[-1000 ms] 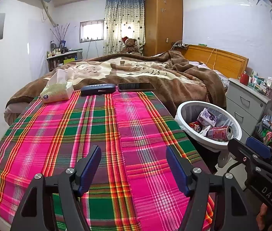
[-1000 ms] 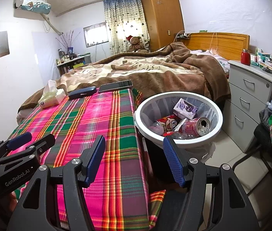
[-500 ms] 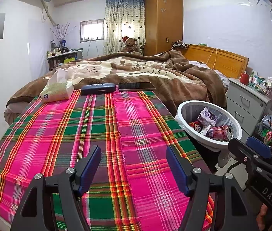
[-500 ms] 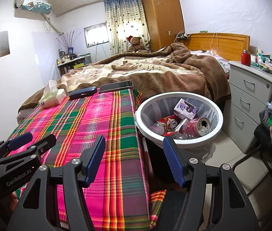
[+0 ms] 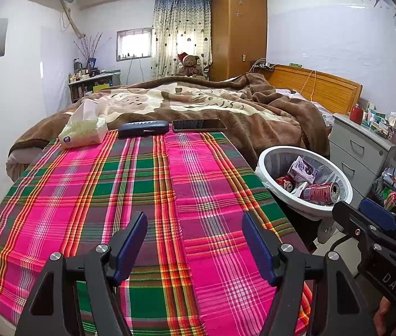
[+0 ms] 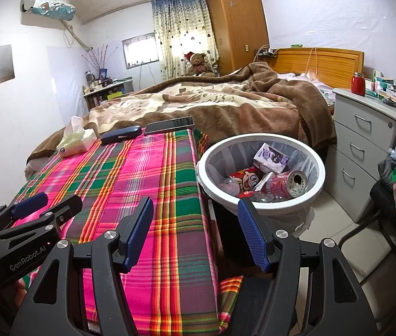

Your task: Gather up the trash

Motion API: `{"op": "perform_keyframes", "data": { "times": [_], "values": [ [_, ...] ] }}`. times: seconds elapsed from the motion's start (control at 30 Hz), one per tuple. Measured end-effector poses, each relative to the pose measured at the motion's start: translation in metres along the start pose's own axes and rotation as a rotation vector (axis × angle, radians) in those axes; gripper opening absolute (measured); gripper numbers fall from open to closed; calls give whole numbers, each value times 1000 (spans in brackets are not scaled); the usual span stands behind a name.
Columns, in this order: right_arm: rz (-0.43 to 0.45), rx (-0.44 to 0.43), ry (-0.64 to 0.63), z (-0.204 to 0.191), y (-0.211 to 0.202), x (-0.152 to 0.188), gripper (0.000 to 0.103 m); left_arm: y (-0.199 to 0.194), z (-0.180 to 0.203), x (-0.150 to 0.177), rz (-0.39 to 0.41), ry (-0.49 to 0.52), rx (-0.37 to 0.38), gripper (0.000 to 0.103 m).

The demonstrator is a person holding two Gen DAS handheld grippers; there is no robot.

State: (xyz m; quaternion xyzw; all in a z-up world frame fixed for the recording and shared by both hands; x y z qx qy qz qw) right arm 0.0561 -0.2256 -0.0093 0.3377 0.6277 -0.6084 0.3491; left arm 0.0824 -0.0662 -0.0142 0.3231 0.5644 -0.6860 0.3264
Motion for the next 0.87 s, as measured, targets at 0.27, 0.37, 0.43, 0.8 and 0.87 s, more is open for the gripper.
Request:
{"op": "perform_keyframes", "data": {
  "times": [0.27,0.37,0.43,0.8,0.87],
  "values": [
    [1,-1,2,-1,0,1,64,1,-1,2,-5,-1,4,69],
    [0,-1,2,-1,0,1,64,2,-2,0,-7,-3,3,69],
    [0,-1,2,-1,0,1,64,2,-2,1,-7,-4,4,69],
    [-2,-1,3,-2,1,2,64,2,0,0,-13,0,12,69],
    [-4,-1,3,-2,1,2,64,3,0,0,-15,0,12,69]
  ]
}}
Point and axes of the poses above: each gripper's, at about its wrist camera, not at the fingertips, and y roughly the way its jaws point, z to its right, x to its underside, the point moved 4 cm from there along y, roughly the way its jaws point, and after that the axes turned 9 degrees about -y, right-handed, at the moved point
